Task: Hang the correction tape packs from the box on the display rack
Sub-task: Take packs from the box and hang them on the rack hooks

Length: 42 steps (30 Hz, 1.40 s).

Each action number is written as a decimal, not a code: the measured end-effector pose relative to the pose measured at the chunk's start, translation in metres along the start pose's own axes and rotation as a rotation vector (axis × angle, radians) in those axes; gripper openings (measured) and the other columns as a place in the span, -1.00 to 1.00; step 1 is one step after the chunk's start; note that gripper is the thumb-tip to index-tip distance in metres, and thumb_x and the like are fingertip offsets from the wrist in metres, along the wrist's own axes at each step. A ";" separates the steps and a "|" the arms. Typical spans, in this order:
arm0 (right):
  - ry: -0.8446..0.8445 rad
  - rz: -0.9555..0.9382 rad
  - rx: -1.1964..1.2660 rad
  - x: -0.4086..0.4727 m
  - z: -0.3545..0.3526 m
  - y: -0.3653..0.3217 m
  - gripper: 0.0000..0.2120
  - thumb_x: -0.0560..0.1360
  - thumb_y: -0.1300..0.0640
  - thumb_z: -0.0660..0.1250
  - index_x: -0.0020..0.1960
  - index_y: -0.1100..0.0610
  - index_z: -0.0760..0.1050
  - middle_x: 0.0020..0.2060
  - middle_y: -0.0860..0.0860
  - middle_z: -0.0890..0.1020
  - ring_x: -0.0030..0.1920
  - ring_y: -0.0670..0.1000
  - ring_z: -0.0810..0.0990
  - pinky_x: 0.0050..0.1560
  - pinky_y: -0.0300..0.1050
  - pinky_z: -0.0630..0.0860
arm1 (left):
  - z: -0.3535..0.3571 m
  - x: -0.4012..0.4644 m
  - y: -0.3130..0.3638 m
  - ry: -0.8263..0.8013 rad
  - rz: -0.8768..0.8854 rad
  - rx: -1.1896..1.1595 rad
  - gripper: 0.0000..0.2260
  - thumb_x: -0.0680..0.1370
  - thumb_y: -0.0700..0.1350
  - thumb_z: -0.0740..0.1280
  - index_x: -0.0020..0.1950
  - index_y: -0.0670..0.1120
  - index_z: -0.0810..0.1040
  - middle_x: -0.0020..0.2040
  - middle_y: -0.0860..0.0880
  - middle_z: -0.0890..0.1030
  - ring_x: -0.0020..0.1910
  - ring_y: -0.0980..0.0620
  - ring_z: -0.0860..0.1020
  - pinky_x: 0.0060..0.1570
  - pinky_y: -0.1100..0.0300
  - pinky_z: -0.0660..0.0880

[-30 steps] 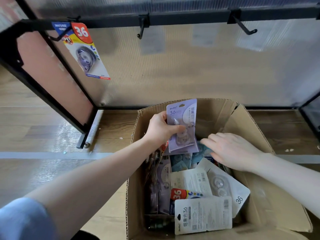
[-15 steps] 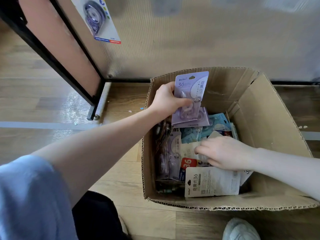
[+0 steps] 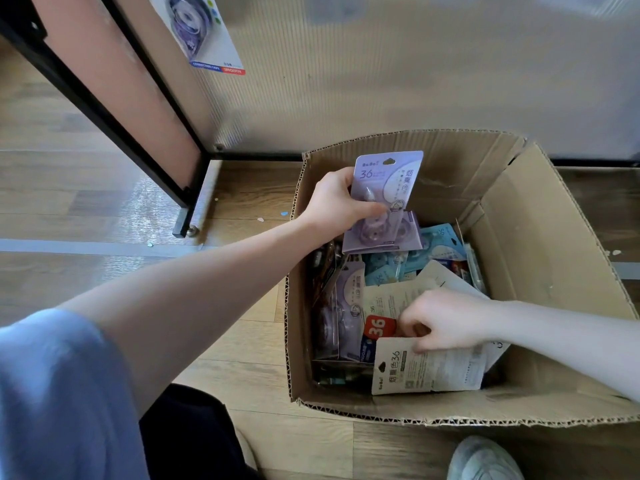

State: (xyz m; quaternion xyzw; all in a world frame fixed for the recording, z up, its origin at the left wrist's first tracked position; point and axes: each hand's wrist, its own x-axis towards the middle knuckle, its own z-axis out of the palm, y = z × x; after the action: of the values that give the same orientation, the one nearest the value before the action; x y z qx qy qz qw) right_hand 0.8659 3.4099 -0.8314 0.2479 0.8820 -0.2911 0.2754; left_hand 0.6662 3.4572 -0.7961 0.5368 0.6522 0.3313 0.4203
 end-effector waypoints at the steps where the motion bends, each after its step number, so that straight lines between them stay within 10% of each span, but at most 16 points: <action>1: 0.015 0.011 0.018 -0.001 -0.003 0.000 -0.84 0.49 -0.02 0.32 -0.22 -0.03 0.41 -0.31 -0.15 0.47 -0.31 -0.21 0.40 -0.25 -0.28 0.41 | 0.000 0.000 0.000 0.003 0.000 0.004 -0.66 0.37 -0.21 0.54 0.11 -0.15 0.58 0.01 0.00 0.66 -0.05 0.08 0.61 -0.01 0.16 0.57; 9: 0.303 0.147 0.390 -0.010 -0.032 0.010 -0.84 0.42 0.14 0.39 -0.26 0.03 0.42 -0.38 -0.12 0.50 -0.33 -0.17 0.46 -0.28 -0.20 0.40 | -0.001 0.002 -0.001 0.026 0.004 0.004 -0.67 0.36 -0.20 0.54 0.10 -0.14 0.59 0.00 -0.02 0.67 -0.07 0.08 0.61 -0.05 0.07 0.60; 13: 0.352 0.211 0.608 -0.012 -0.037 0.010 -0.81 0.43 0.19 0.31 0.03 0.05 0.54 -0.11 -0.09 0.62 -0.10 -0.05 0.59 -0.07 -0.04 0.56 | -0.001 0.003 -0.002 0.028 0.005 0.009 -0.67 0.36 -0.20 0.54 0.09 -0.14 0.59 -0.02 -0.01 0.67 -0.09 0.09 0.61 -0.02 0.10 0.59; 18: 0.376 0.210 0.762 -0.007 -0.029 0.002 -0.87 0.41 0.31 0.28 -0.07 0.22 0.54 -0.36 -0.07 0.50 -0.48 -0.20 0.39 -0.53 -0.42 0.25 | -0.002 0.004 -0.004 0.019 0.016 0.015 -0.66 0.37 -0.18 0.53 0.12 -0.14 0.59 0.00 0.00 0.67 -0.04 0.08 0.62 -0.01 0.11 0.59; 23: 0.449 0.202 0.721 -0.005 -0.033 0.001 -0.90 0.36 0.30 0.30 -0.18 0.36 0.46 -0.38 0.03 0.40 -0.37 -0.06 0.31 -0.31 -0.15 0.22 | -0.002 0.005 -0.004 0.024 0.013 0.008 -0.65 0.37 -0.18 0.53 0.13 -0.14 0.59 0.00 0.01 0.67 -0.05 0.10 0.62 -0.02 0.13 0.58; 29: 0.589 0.188 0.357 -0.015 -0.048 0.007 -0.70 0.29 0.26 0.31 -0.40 0.08 0.18 -0.40 -0.04 0.32 -0.39 -0.06 0.24 -0.33 -0.06 0.19 | -0.002 0.004 -0.003 0.038 0.018 -0.015 -0.66 0.38 -0.19 0.53 0.13 -0.09 0.59 0.03 0.03 0.67 -0.01 0.11 0.62 0.01 0.09 0.59; 38: 0.358 0.266 0.383 0.002 0.005 0.010 -0.73 0.34 0.07 0.47 -0.29 0.02 0.35 -0.17 -0.06 0.38 -0.10 0.02 0.43 -0.16 -0.19 0.34 | -0.003 0.002 0.001 0.043 -0.002 0.000 -0.70 0.39 -0.21 0.51 0.08 -0.10 0.58 -0.05 0.04 0.65 -0.14 0.14 0.59 -0.15 0.21 0.56; 42: 0.304 0.331 0.427 0.007 0.017 0.015 -0.56 0.31 0.03 0.51 0.10 -0.02 0.39 0.05 -0.01 0.40 0.08 -0.01 0.40 -0.01 -0.22 0.39 | -0.004 0.002 0.000 0.032 0.001 -0.003 -0.72 0.39 -0.22 0.51 0.05 -0.08 0.57 -0.06 0.06 0.64 -0.12 0.15 0.59 -0.08 0.20 0.57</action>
State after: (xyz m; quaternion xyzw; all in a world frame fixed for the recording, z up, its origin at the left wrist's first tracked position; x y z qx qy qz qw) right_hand 0.8756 3.4118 -0.8529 0.4810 0.7798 -0.3805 0.1255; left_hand 0.6629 3.4593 -0.7949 0.5311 0.6580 0.3411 0.4107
